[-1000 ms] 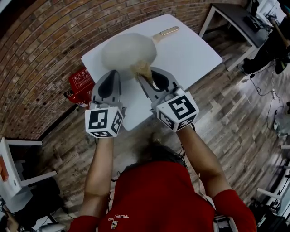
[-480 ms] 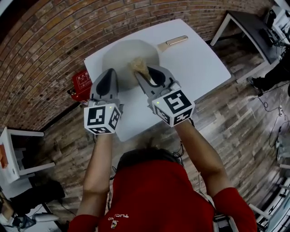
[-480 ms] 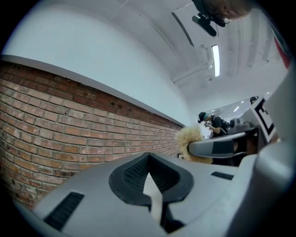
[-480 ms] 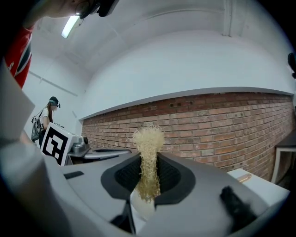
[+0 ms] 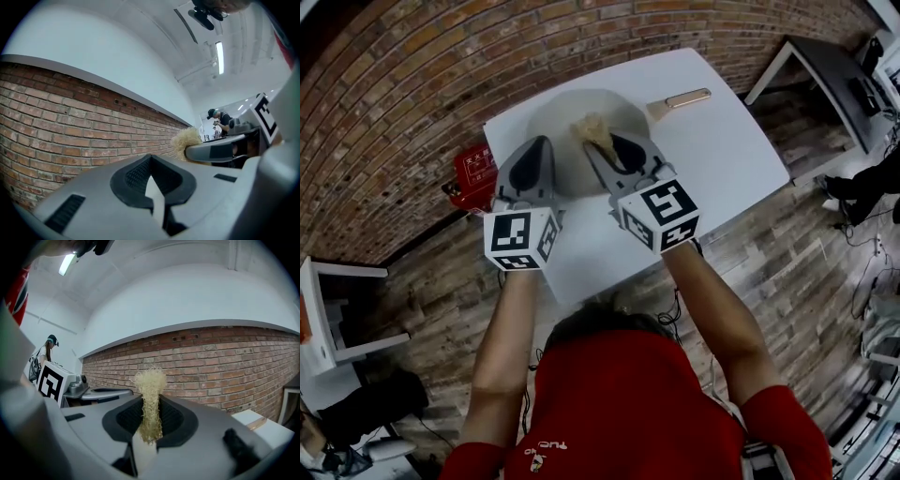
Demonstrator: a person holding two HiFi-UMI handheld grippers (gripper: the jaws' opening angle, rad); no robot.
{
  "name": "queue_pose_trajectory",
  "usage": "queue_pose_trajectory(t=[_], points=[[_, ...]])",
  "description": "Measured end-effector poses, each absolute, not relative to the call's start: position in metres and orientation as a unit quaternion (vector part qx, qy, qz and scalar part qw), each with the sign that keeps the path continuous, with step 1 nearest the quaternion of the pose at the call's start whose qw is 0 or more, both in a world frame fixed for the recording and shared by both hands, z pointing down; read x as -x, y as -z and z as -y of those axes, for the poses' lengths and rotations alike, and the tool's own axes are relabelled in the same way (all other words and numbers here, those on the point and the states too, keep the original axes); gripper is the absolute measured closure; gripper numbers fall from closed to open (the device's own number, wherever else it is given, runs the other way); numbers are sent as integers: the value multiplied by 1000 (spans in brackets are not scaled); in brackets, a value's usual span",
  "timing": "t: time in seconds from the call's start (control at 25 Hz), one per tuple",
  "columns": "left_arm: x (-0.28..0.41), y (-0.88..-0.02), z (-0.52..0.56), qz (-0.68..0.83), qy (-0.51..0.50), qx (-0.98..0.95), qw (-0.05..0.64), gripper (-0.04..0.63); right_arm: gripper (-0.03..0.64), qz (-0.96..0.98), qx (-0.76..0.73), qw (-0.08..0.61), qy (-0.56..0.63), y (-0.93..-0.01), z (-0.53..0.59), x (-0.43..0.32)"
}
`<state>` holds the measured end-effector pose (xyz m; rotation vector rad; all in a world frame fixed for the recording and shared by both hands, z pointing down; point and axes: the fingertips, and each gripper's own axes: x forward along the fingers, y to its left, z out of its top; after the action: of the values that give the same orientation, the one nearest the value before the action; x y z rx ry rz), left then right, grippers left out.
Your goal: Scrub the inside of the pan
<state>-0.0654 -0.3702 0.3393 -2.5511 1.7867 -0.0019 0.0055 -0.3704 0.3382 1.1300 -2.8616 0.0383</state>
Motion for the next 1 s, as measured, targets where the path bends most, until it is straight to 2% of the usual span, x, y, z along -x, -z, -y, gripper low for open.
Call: queue_pose_trajectory(t=[0.24, 1.0], points=[[83, -354, 402, -563, 10, 826, 10, 583, 531, 924, -377, 70, -14, -357, 407, 19], [131, -401, 451, -604, 30, 796, -26, 583, 531, 887, -335, 310, -66, -455, 500, 61]])
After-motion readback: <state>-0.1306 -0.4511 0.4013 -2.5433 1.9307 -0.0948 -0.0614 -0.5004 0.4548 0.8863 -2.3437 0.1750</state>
